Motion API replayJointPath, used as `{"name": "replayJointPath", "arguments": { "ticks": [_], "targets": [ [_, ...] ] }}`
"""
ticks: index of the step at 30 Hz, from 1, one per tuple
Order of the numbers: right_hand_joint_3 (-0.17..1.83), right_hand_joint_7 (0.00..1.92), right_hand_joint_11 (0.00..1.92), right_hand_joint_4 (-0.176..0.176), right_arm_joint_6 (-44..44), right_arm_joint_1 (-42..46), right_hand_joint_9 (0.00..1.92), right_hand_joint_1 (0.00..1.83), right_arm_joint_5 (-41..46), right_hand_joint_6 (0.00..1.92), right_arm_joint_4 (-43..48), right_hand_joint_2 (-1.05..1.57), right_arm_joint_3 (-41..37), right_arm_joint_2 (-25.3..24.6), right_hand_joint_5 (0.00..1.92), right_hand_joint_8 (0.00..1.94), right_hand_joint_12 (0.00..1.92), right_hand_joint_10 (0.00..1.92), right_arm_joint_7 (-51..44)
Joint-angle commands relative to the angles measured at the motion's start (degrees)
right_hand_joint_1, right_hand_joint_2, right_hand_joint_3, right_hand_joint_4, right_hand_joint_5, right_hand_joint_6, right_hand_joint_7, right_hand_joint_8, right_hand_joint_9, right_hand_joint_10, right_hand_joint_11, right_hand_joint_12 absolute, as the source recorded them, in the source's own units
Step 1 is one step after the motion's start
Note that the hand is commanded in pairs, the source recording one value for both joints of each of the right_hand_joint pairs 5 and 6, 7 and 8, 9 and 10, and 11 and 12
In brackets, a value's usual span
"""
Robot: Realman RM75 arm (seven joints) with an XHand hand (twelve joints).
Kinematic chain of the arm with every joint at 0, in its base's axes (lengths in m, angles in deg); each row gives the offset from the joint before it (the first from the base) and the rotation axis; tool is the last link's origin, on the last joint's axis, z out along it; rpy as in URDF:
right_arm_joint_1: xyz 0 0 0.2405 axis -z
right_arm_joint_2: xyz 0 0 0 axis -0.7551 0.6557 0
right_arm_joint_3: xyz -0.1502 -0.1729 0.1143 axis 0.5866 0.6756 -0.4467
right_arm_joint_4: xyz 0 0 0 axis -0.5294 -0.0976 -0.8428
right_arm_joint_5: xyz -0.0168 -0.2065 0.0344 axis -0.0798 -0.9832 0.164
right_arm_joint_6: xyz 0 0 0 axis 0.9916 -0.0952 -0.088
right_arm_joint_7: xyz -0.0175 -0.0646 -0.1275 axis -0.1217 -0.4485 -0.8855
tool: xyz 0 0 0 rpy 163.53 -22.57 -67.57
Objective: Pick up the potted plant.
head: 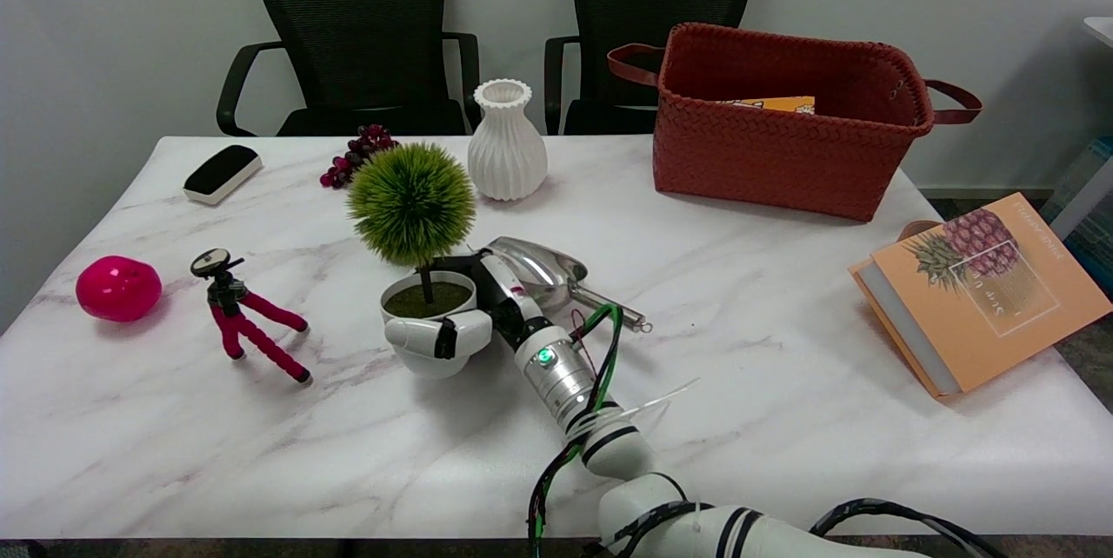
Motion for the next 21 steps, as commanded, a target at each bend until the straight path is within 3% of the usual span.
{"name": "replayJointPath", "arguments": {
  "ticks": [1,12,21],
  "targets": [
    [0.89,1.92,1.92,0.000,-3.91,1.84,1.63,1.07,-3.77,1.22,6.63,0.31,-0.20,2.44,1.22,1.92,1.92,1.63,-0.40],
    [0.81,1.92,1.92,0.000,-4.93,2.32,1.67,1.06,-7.68,1.17,13.13,0.29,-1.17,4.65,1.17,1.92,1.92,1.67,-1.48],
    [0.72,1.91,1.92,0.000,-4.45,2.16,1.66,1.07,-7.67,1.12,19.34,0.28,-2.69,6.01,1.12,1.91,1.92,1.66,-9.93]
  ]
}}
